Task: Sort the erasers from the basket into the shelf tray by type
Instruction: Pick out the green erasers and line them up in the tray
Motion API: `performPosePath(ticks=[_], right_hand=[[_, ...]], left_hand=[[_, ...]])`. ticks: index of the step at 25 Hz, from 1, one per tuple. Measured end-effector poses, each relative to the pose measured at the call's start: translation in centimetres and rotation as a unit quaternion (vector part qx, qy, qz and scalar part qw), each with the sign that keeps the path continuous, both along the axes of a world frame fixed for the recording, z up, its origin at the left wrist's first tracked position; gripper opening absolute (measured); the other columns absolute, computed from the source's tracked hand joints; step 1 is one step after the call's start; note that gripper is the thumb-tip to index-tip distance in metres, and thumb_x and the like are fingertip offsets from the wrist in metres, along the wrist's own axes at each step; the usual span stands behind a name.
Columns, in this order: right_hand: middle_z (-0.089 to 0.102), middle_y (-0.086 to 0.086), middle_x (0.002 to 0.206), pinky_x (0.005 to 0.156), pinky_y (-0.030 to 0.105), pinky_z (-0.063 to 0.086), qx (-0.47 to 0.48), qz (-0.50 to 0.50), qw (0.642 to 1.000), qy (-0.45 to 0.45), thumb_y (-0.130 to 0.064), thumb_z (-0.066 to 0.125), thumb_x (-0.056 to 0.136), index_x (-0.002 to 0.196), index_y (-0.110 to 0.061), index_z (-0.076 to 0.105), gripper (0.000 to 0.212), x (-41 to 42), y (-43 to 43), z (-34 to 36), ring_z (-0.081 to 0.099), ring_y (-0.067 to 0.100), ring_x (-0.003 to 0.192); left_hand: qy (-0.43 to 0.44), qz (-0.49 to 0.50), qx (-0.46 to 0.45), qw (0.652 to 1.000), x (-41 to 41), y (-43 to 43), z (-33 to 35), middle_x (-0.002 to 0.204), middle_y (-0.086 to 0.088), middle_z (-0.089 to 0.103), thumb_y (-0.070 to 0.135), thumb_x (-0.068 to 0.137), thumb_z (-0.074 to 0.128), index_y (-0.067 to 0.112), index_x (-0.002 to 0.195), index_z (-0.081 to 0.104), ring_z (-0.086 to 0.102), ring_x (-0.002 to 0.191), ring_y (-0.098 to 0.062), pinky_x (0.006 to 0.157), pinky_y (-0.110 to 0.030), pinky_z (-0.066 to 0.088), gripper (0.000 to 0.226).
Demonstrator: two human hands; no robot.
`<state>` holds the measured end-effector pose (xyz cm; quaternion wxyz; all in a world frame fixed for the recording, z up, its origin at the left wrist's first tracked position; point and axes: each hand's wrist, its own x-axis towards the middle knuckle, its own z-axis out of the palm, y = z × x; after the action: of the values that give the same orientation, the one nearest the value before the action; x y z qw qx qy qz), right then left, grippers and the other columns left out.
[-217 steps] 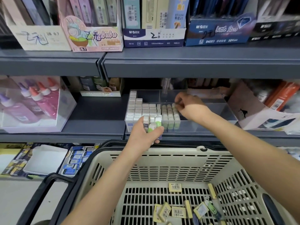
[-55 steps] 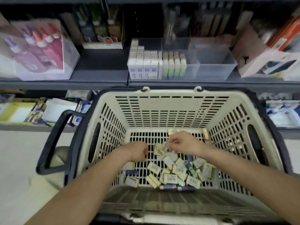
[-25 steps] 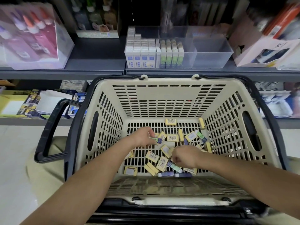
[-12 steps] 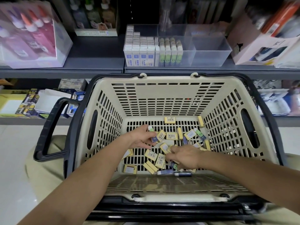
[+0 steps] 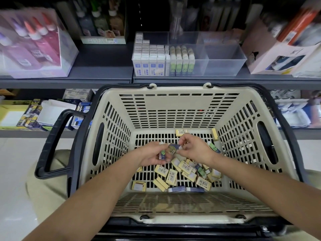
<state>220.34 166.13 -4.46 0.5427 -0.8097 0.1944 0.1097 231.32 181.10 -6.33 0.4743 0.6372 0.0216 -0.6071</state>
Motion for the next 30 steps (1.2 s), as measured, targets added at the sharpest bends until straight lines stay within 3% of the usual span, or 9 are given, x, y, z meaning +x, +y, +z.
performPosePath(ticks=[1, 3, 5, 7, 10, 14, 20, 26, 30], right_hand=[[0.064, -0.002, 0.074, 0.05, 0.017, 0.047, 0.012, -0.003, 1.0, -0.002, -0.011, 0.068, 0.081, 0.084, -0.022, 0.052, 0.019, -0.1, 0.5, 0.0, 0.057, 0.003, 0.053], [0.066, -0.003, 0.084, 0.073, 0.026, 0.056, -0.006, 0.027, 1.0, -0.01, -0.01, 0.068, 0.081, 0.081, -0.024, 0.055, 0.019, -0.4, 1.3, -0.4, 0.065, 0.008, 0.077], [0.064, -0.002, 0.09, 0.084, 0.029, 0.053, -0.024, 0.049, 0.998, -0.016, -0.007, 0.067, 0.081, 0.08, -0.026, 0.058, 0.021, -0.3, 1.7, -0.5, 0.063, 0.013, 0.088], [0.064, -0.004, 0.088, 0.081, 0.027, 0.052, -0.046, 0.054, 0.997, -0.003, -0.01, 0.066, 0.082, 0.078, -0.028, 0.06, 0.02, -0.3, 1.5, -0.5, 0.061, 0.009, 0.083], [0.064, -0.012, 0.089, 0.073, 0.026, 0.055, -0.128, 0.161, 0.976, 0.075, -0.018, 0.061, 0.087, 0.08, -0.027, 0.066, 0.012, -1.3, 1.6, -1.2, 0.064, 0.01, 0.076], [0.066, 0.005, 0.115, 0.086, 0.028, 0.05, -0.217, 0.331, 0.901, 0.175, -0.015, 0.057, 0.088, 0.112, -0.011, 0.066, 0.026, -2.8, 2.9, -3.3, 0.062, 0.021, 0.101], [0.058, 0.01, 0.122, 0.083, 0.027, 0.043, -0.224, 0.365, 0.873, 0.236, -0.02, 0.057, 0.089, 0.12, -0.008, 0.058, 0.033, -3.3, 3.8, -4.3, 0.055, 0.025, 0.108], [0.062, 0.005, 0.114, 0.074, 0.021, 0.041, -0.146, 0.342, 0.892, 0.258, -0.016, 0.063, 0.086, 0.113, -0.009, 0.062, 0.028, -2.2, 3.2, -2.6, 0.056, 0.018, 0.099], [0.059, 0.003, 0.09, 0.073, 0.023, 0.044, -0.027, 0.205, 0.952, 0.225, -0.014, 0.065, 0.084, 0.101, -0.003, 0.063, 0.02, -0.2, 1.3, -0.2, 0.054, 0.014, 0.082]], left_hand=[[0.022, 0.028, -0.019, 0.999, -0.1, -0.1, 0.2, 0.097, -0.017, 0.064, 0.025, 0.095, 0.051, 0.003, 0.11, 0.055, 0.066, 0.077, -0.021, 0.062, -0.024, 0.056, 0.027], [0.042, 0.064, -0.043, 0.996, -0.1, -0.3, 0.4, 0.099, -0.021, 0.064, 0.025, 0.094, 0.053, 0.001, 0.111, 0.052, 0.067, 0.08, -0.025, 0.062, -0.026, 0.057, 0.029], [0.035, 0.059, -0.036, 0.997, 0.0, -0.3, 0.4, 0.105, -0.023, 0.062, 0.023, 0.094, 0.054, 0.002, 0.109, 0.049, 0.066, 0.084, -0.028, 0.074, -0.035, 0.059, 0.026], [0.025, 0.043, -0.017, 0.999, 0.0, -0.1, 0.3, 0.107, -0.022, 0.062, 0.021, 0.095, 0.053, 0.005, 0.112, 0.047, 0.066, 0.087, -0.028, 0.082, -0.042, 0.056, 0.024], [0.033, 0.073, -0.011, 0.997, 0.3, 0.0, 0.2, 0.1, -0.014, 0.064, 0.017, 0.096, 0.051, 0.007, 0.118, 0.049, 0.068, 0.069, -0.02, 0.061, -0.035, 0.058, 0.024], [0.012, 0.075, 0.009, 0.997, 0.5, -0.1, 0.0, 0.096, -0.011, 0.064, 0.015, 0.095, 0.051, 0.007, 0.121, 0.052, 0.065, 0.069, -0.017, 0.054, -0.03, 0.055, 0.028], [0.011, 0.039, 0.013, 0.999, 0.5, 0.1, -0.2, 0.099, -0.011, 0.063, 0.017, 0.092, 0.056, 0.008, 0.115, 0.055, 0.065, 0.08, -0.018, 0.061, -0.03, 0.057, 0.025], [-0.022, 0.012, 0.016, 1.0, 0.8, 0.5, -1.1, 0.09, -0.008, 0.064, 0.013, 0.079, 0.074, 0.007, 0.111, 0.056, 0.063, 0.075, -0.015, 0.065, -0.031, 0.056, 0.038], [-0.024, 0.01, 0.025, 0.999, 1.1, 0.5, -1.4, 0.079, -0.005, 0.068, 0.016, 0.077, 0.076, 0.01, 0.098, 0.059, 0.065, 0.071, -0.015, 0.065, -0.031, 0.056, 0.027]])
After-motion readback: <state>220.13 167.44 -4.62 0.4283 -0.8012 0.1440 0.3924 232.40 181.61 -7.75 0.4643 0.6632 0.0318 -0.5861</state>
